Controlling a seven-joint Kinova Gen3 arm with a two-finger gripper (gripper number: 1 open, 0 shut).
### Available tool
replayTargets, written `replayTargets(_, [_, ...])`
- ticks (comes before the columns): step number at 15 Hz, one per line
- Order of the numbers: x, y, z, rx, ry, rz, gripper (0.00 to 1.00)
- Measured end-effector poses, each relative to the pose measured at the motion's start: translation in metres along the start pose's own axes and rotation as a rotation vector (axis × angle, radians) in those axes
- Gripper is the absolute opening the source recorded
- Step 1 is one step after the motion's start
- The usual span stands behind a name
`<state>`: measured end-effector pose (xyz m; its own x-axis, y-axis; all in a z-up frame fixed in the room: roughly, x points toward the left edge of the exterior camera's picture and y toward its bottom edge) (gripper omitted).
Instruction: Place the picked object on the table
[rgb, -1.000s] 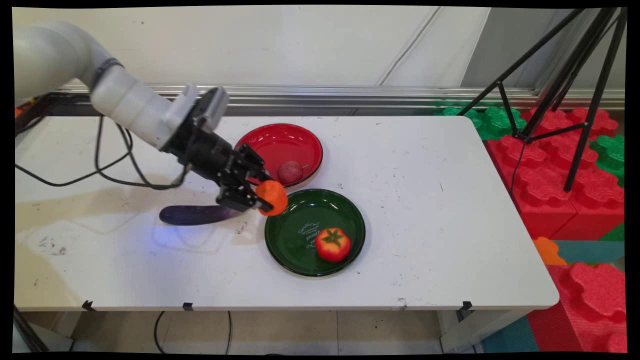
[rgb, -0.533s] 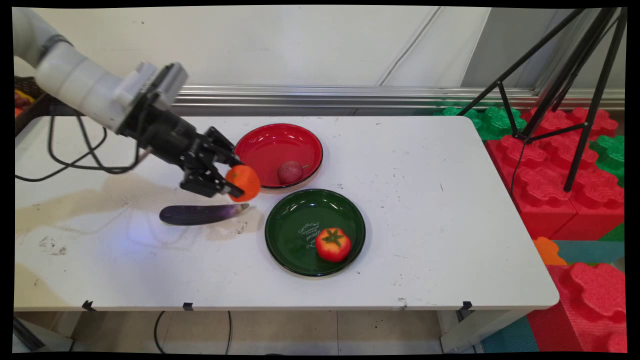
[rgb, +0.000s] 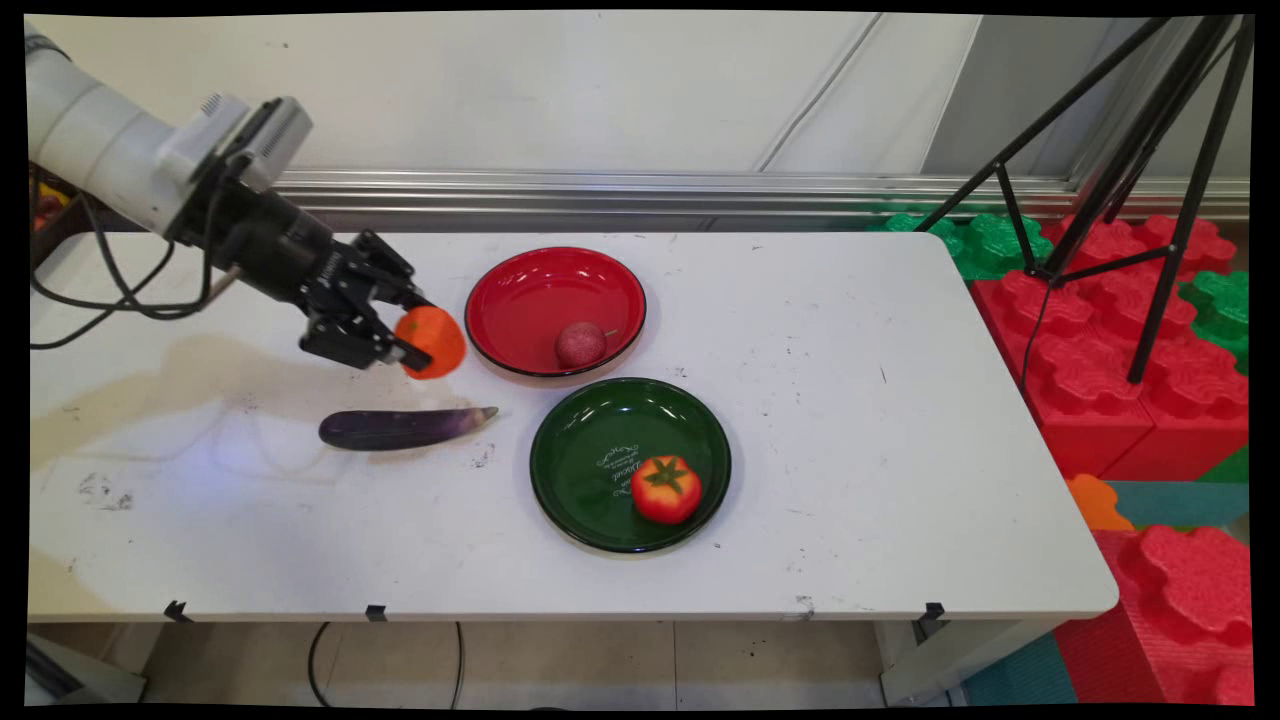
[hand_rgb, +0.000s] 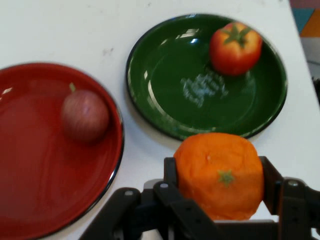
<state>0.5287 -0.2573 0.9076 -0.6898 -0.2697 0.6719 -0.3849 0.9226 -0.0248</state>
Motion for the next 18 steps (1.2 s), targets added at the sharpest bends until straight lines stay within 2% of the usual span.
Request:
replayTargets(8, [-0.037, -0.033, -0.015, 0.055, -0.092, 0.006, 0.00])
replayTargets(13, [-0.064, -0.058, 0.005, 0.073, -0.151, 0.002, 0.00])
replayTargets(18, [-0.086, -0.074, 0.034, 0.067, -0.189, -0.026, 0.00])
